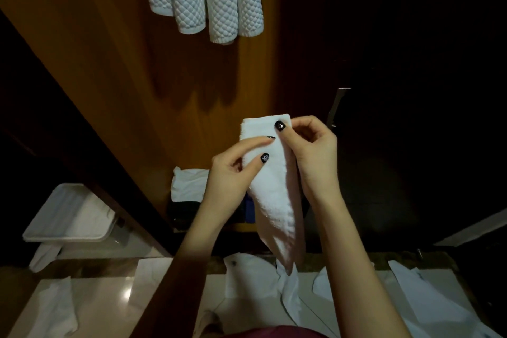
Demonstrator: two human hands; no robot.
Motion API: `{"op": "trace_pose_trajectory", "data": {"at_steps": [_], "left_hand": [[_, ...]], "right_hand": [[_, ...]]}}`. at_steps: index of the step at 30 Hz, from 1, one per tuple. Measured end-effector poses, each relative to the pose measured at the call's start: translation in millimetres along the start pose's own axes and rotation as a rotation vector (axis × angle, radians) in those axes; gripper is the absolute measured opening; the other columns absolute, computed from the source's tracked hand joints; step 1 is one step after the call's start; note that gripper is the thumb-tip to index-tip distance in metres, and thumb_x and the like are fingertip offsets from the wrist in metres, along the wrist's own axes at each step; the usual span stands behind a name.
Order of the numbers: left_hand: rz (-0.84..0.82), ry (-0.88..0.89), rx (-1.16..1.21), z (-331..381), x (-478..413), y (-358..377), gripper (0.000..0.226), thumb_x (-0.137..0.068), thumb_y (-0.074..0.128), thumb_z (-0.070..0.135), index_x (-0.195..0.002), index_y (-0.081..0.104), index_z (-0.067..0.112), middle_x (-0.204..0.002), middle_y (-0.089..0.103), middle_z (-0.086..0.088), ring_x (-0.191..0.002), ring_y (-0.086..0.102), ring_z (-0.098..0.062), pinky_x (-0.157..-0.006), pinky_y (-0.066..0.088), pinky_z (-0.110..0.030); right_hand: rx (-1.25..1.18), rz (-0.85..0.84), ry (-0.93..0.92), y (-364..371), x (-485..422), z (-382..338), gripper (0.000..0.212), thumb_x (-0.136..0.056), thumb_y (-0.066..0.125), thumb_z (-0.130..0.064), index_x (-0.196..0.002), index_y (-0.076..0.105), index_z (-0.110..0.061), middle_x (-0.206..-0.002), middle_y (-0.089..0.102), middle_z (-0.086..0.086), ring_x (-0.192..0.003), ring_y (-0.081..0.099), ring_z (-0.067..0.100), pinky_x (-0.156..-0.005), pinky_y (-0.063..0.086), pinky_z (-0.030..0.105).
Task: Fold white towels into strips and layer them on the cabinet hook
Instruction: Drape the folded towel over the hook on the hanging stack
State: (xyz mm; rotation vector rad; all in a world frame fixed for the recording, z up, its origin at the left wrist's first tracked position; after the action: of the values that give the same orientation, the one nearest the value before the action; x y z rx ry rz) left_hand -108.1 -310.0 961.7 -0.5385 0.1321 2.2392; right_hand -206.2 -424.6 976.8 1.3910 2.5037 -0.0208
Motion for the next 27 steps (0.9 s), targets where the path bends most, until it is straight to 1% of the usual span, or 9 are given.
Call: {"op": "trace_pose_trajectory", "data": {"at_steps": [2, 4, 7, 10, 13, 16, 20, 24, 27], "left_hand": [[0.088, -0.013, -0.021, -2.0, -5.0, -2.8, 0.044, -0.088, 0.065, 0.008, -0.102, 0.069, 0.05, -0.113, 0.068, 0.023, -0.103, 0.064, -0.005, -0.088, 0.053, -0.026], [0.156, -0.013, -0.029, 0.4, -12.4, -8.4, 0.042, -0.089, 0.065, 0.011, -0.103, 0.067, 0.05, -0.111, 0.068, 0.024, -0.092, 0.064, -0.006, -0.079, 0.054, -0.028], [0.217, -0.012, -0.003, 8.0, -31.2, -17.7, 0.038, -0.092, 0.062, 0.012, -0.11, 0.065, 0.046, -0.116, 0.066, 0.02, -0.109, 0.062, -0.005, -0.087, 0.055, -0.029], [0.244, 0.011, -0.064, 19.4, -51.4, -19.4, 0.032, -0.095, 0.059, 0.009, -0.12, 0.061, 0.028, -0.119, 0.06, 0.021, -0.114, 0.057, 0.0, -0.09, 0.052, -0.022], [0.288, 0.002, -0.089, 26.2, -65.6, -20.4, 0.034, -0.095, 0.057, 0.007, -0.126, 0.056, 0.021, -0.126, 0.055, 0.012, -0.122, 0.052, -0.006, -0.1, 0.049, -0.031], [0.333, 0.008, -0.062, 31.0, -76.1, -24.6, 0.036, -0.095, 0.057, 0.007, -0.127, 0.052, 0.023, -0.136, 0.051, 0.002, -0.127, 0.05, -0.013, -0.103, 0.048, -0.038], [0.384, 0.017, 0.118, 34.5, -86.8, -32.8, 0.039, -0.096, 0.056, 0.005, -0.129, 0.05, 0.025, -0.133, 0.051, 0.004, -0.114, 0.056, 0.0, -0.083, 0.053, -0.018], [0.411, -0.024, 0.231, 29.5, -96.2, -38.7, 0.039, -0.096, 0.054, 0.003, -0.126, 0.05, 0.027, -0.138, 0.05, -0.004, -0.119, 0.056, -0.013, -0.088, 0.054, -0.025], [0.439, -0.07, 0.349, 23.3, -98.3, -42.0, 0.041, -0.096, 0.053, 0.0, -0.13, 0.049, 0.023, -0.139, 0.05, -0.006, -0.121, 0.056, -0.015, -0.092, 0.054, -0.029]], "right_hand": [[0.078, 0.037, -0.079, -0.2, 0.7, -5.0, 0.004, -0.093, 0.064, -0.016, -0.094, 0.067, -0.02, -0.088, 0.068, -0.014, -0.085, 0.065, 0.001, -0.072, 0.05, 0.014], [0.181, 0.039, -0.133, -4.3, 5.2, -3.2, 0.008, -0.096, 0.059, -0.02, -0.095, 0.063, -0.027, -0.089, 0.065, -0.019, -0.085, 0.061, -0.002, -0.07, 0.046, 0.011], [0.342, -0.117, -0.066, 0.2, 14.6, 19.2, 0.007, -0.096, 0.056, -0.027, -0.097, 0.063, -0.025, -0.088, 0.064, -0.011, -0.083, 0.061, 0.002, -0.068, 0.048, 0.021], [0.364, -0.017, -0.095, -4.0, 18.6, 29.9, 0.018, -0.093, 0.062, -0.023, -0.111, 0.057, -0.027, -0.103, 0.062, -0.018, -0.098, 0.058, -0.005, -0.076, 0.046, 0.011], [0.359, -0.02, -0.141, -3.5, 16.6, 31.2, 0.032, -0.093, 0.064, -0.019, -0.119, 0.053, -0.032, -0.114, 0.056, -0.023, -0.11, 0.052, -0.009, -0.086, 0.041, 0.005], [0.399, -0.049, -0.115, -7.3, 13.9, 41.3, 0.026, -0.09, 0.067, -0.018, -0.108, 0.056, -0.033, -0.108, 0.059, -0.02, -0.104, 0.054, -0.008, -0.081, 0.04, 0.004], [0.422, -0.03, -0.05, -14.7, 12.0, 58.2, 0.015, -0.087, 0.07, -0.016, -0.097, 0.06, -0.022, -0.097, 0.062, -0.007, -0.091, 0.057, 0.002, -0.072, 0.042, 0.011], [0.415, -0.008, -0.023, -19.5, 9.1, 67.6, 0.02, -0.088, 0.069, -0.013, -0.105, 0.064, -0.021, -0.103, 0.063, -0.008, -0.096, 0.057, -0.003, -0.076, 0.04, 0.005], [0.457, -0.034, -0.02, -18.7, 8.4, 74.6, 0.019, -0.087, 0.07, -0.011, -0.105, 0.066, -0.018, -0.1, 0.061, -0.006, -0.091, 0.057, 0.0, -0.074, 0.04, 0.006]]}}
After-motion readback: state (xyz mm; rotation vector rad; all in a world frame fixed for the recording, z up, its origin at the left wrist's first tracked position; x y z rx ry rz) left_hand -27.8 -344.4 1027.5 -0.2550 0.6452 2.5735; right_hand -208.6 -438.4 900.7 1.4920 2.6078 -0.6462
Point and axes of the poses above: each hand's wrist, its own x-axis away from the middle knuckle, its own y-axis out of the palm, z = x × y, the point moved 6 cm from there along -x, towards the middle knuckle
